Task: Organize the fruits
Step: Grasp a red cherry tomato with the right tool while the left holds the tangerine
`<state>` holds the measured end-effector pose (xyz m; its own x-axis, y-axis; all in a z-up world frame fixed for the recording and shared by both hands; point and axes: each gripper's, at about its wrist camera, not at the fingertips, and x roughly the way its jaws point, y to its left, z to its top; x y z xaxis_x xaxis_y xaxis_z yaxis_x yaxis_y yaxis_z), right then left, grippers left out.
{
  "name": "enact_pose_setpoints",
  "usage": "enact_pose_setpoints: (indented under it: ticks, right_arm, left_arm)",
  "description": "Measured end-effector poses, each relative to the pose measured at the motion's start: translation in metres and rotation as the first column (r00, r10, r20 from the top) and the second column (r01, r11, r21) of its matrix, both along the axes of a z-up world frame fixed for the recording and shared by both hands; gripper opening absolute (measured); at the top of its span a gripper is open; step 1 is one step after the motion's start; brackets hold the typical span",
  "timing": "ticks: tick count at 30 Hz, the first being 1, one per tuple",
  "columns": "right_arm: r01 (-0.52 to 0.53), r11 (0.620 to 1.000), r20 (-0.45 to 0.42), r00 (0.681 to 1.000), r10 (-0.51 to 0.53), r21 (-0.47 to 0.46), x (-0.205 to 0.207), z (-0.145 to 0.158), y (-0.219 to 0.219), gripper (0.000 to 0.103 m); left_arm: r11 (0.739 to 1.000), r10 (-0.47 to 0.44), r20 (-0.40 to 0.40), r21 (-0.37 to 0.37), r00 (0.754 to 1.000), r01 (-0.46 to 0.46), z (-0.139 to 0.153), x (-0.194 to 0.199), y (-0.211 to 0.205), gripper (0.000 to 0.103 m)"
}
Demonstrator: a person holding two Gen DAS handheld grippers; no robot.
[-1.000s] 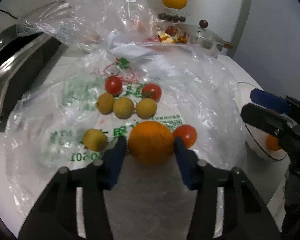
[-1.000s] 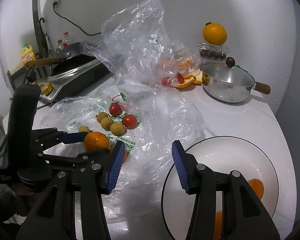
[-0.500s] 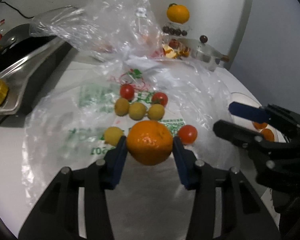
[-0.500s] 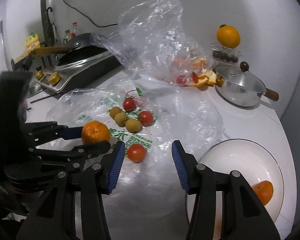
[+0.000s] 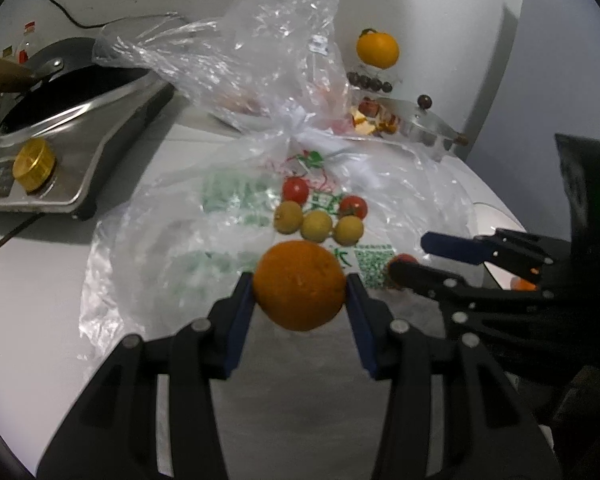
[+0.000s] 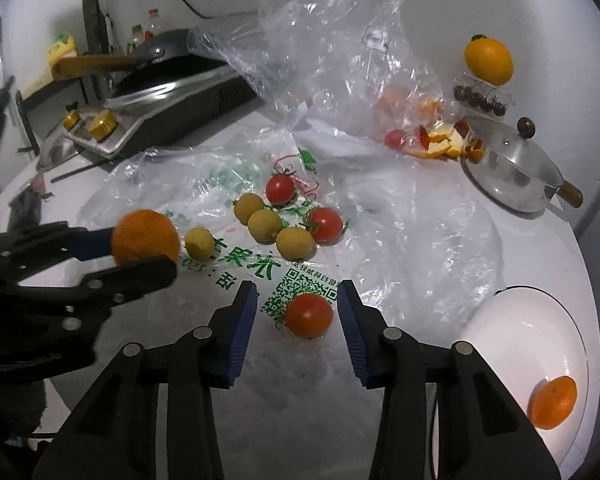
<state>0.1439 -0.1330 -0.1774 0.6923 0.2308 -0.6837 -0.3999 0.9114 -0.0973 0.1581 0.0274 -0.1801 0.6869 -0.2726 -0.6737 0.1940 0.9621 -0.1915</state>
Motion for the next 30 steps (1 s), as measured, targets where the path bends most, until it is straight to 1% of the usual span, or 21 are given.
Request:
enact_pose_setpoints:
  ticks: [5,8,11,14,18,19,20,26,30]
  right_arm:
    - [0.023,0.999,-0.030,0.999,-0.024,-0.022,0.008,-0.010,0.004,0.044]
    - [0.034,0.999,-0.035,0.999,-0.036,-0.039,0.010,-0.013,0.006,0.041]
    - [0.044,0.997,-0.038,0.998,-0.046,-0.057,0.012,-0.016,0.007,0.037]
    - [0.049,0.997,-0.043,0.998,-0.052,-0.065,0.014,-0.019,0.007,0.036]
    - [0.047,0.996,-0.038,0.998,-0.050,-0.074,0.015,-0.021,0.009,0.036]
    - [0.044,0.996,-0.035,0.998,-0.047,-0.077,0.015,-0.021,0.009,0.035]
    - [0.041,0.996,-0.031,0.999,-0.044,-0.080,0.015,-0.021,0.009,0.032]
    - [0.031,0.994,-0.007,0.999,-0.032,-0.103,0.011,-0.023,0.011,0.031]
    - [0.034,0.996,0.011,0.999,-0.033,-0.086,0.006,-0.016,0.005,0.031]
  left_arm:
    - [1.000,-0.010,0.004,0.000,1.000,0.010,-0.002,0.000,0.001,0.046]
    - [1.000,-0.007,0.005,-0.004,1.000,0.007,-0.002,-0.001,0.004,0.046]
    - [1.000,0.001,0.009,-0.002,1.000,-0.001,-0.002,-0.002,0.005,0.046]
    - [1.000,0.007,0.009,-0.002,1.000,-0.007,-0.001,-0.003,0.007,0.046]
    - [1.000,0.011,0.011,0.001,1.000,-0.011,-0.001,-0.005,0.006,0.046]
    - [1.000,0.011,0.011,0.001,1.000,-0.011,-0.001,-0.005,0.006,0.046]
    - [1.000,0.011,0.011,0.001,1.000,-0.011,-0.001,-0.005,0.006,0.046]
    - [1.000,0.011,0.021,0.008,1.000,-0.011,0.004,-0.011,0.003,0.047]
    - [1.000,0.014,0.024,0.015,1.000,-0.014,0.007,-0.014,0.001,0.046]
